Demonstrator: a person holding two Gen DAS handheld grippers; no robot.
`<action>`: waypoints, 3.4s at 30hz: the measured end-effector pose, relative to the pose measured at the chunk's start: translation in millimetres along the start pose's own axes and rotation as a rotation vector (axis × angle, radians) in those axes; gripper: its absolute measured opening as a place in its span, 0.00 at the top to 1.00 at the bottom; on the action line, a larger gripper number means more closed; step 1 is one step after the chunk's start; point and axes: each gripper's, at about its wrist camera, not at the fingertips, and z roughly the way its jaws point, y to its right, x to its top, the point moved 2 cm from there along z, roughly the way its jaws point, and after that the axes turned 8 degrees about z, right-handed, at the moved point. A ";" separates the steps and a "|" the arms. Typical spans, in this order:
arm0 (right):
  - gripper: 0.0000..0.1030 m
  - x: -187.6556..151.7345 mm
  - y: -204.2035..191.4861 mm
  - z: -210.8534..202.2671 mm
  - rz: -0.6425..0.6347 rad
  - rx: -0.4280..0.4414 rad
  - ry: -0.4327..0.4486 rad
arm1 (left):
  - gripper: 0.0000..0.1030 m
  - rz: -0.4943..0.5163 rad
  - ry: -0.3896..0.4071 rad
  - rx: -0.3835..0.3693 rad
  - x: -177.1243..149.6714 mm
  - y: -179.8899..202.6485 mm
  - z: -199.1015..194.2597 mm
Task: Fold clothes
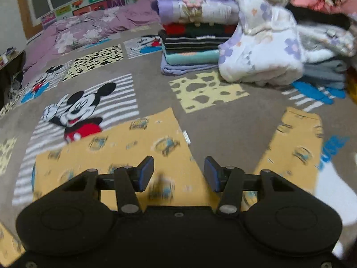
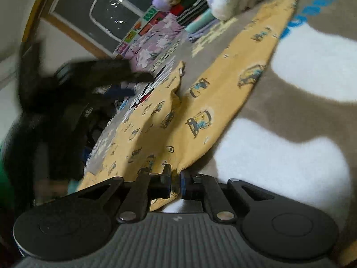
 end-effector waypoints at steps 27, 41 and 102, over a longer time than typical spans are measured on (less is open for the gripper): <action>0.91 -0.9 -27.8 -12.7 -0.171 -0.015 0.055 | 0.95 -0.055 -0.184 0.000 53.4 -31.5 88.5; 0.91 -42.2 -91.9 -5.8 -0.760 -0.046 0.110 | 0.95 -0.392 -0.025 -0.258 24.0 -112.6 68.1; 0.69 -107.6 -115.7 24.3 -1.230 -0.027 0.023 | 0.55 0.603 0.002 -0.406 8.6 149.5 -17.5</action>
